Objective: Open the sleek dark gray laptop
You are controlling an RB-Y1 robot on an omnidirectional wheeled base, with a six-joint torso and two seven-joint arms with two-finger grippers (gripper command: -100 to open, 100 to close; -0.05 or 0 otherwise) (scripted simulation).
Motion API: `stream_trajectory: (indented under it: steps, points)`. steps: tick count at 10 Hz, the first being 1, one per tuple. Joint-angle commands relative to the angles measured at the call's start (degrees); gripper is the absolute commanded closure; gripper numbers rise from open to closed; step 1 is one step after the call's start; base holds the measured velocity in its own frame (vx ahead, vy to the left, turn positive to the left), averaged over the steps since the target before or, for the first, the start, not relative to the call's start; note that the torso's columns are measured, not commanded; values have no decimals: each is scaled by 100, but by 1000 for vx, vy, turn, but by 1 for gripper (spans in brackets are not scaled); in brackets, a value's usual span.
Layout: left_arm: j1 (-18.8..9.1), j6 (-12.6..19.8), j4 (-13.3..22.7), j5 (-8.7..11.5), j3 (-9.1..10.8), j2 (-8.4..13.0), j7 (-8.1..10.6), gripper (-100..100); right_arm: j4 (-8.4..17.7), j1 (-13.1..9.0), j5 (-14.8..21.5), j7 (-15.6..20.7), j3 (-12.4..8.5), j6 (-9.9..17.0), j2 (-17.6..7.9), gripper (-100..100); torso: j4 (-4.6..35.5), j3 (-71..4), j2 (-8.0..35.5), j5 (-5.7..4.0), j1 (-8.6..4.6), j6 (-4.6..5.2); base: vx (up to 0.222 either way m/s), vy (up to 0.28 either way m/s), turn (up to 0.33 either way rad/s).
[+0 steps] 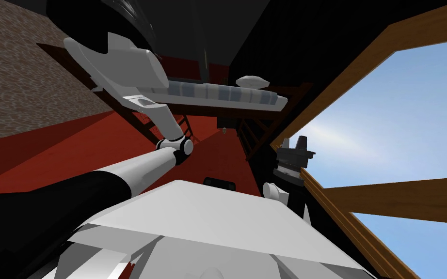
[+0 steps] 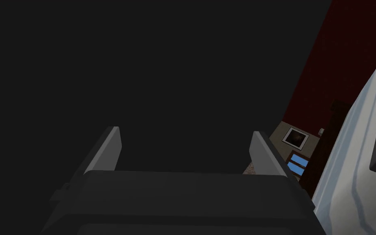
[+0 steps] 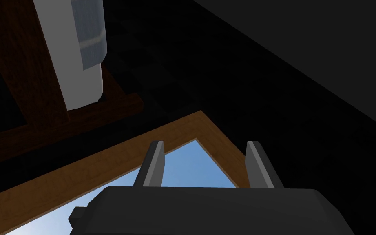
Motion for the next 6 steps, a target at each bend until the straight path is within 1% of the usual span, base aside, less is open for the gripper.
stream_trajectory:
  steps: [1,2,3,4,5,6]
  points:
    - [-402,424,149,-13,194,-7,59,-100,0,1,0,0,0,0,0,0,1,-2,-7,0,-7,-4,61,-64,61]
    - [-402,476,149,-13,194,-7,59,-100,0,0,0,0,0,0,0,0,-1,-4,-8,-3,-11,-1,26,-24,-1]
    - [-667,700,294,-8,388,-14,117,-100,0,0,0,0,0,0,0,0,1,1,1,0,1,0,64,-35,84]
    - [-760,863,294,-8,388,-14,117,-100,0,1,0,0,0,0,0,0,1,-2,-8,1,-1,-4,79,-46,66]
    - [-972,1032,443,3,583,-26,178,-100,0,1,0,0,0,0,0,0,-2,-7,-13,-1,-7,-1,110,-75,122]
    - [-1106,1205,443,3,583,-26,178,-100,0,1,0,0,0,0,0,0,-4,-12,-23,-3,-19,-2,97,-75,53]
